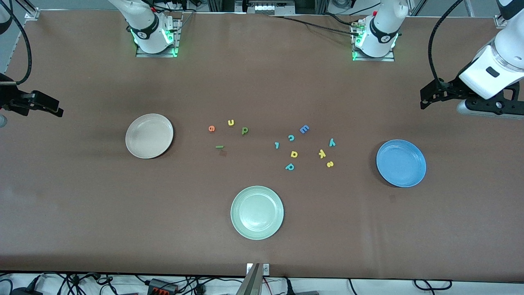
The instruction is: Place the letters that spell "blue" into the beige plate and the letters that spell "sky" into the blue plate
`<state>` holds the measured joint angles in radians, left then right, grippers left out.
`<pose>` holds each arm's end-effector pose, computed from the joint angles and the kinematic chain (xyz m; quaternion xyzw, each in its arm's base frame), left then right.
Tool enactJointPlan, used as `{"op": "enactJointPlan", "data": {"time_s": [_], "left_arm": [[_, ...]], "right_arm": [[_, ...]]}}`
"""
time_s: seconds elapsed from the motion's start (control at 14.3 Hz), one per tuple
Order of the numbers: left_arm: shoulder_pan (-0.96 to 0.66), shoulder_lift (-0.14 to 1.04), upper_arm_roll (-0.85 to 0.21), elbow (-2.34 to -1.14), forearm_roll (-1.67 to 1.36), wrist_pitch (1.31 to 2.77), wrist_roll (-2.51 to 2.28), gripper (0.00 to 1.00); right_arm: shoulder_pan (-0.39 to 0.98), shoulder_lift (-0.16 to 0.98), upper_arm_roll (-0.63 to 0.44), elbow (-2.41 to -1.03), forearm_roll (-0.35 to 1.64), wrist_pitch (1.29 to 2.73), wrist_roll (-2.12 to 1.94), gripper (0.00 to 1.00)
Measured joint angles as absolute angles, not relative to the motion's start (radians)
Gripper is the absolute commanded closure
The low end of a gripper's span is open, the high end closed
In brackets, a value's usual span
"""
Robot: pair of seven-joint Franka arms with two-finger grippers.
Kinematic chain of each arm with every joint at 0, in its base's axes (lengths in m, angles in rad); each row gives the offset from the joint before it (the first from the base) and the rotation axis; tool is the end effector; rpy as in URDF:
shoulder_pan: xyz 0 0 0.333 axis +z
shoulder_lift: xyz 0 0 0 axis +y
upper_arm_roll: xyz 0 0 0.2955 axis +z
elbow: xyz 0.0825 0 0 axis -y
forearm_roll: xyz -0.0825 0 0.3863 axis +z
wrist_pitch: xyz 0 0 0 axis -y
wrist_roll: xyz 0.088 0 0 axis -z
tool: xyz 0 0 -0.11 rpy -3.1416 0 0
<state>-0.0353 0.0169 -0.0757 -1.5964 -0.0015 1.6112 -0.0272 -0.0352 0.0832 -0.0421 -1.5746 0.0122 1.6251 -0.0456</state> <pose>0.5612 -0.0624 0.5829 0.9991 -0.0419 -0.0011 0.0013 0.5815 -0.0429 0.5565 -0.9997 0.0162 0.0160 0.0053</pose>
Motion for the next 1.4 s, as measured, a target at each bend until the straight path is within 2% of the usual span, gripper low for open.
{"op": "enactJointPlan", "data": {"time_s": [1.4], "left_arm": [[-0.079,0.047,-0.088,-1.580,-0.002,1.571,-0.027,0.00]], "right_arm": [[-0.034,0.094,-0.040,-1.589,0.012,1.634,-0.077,0.00]]}}
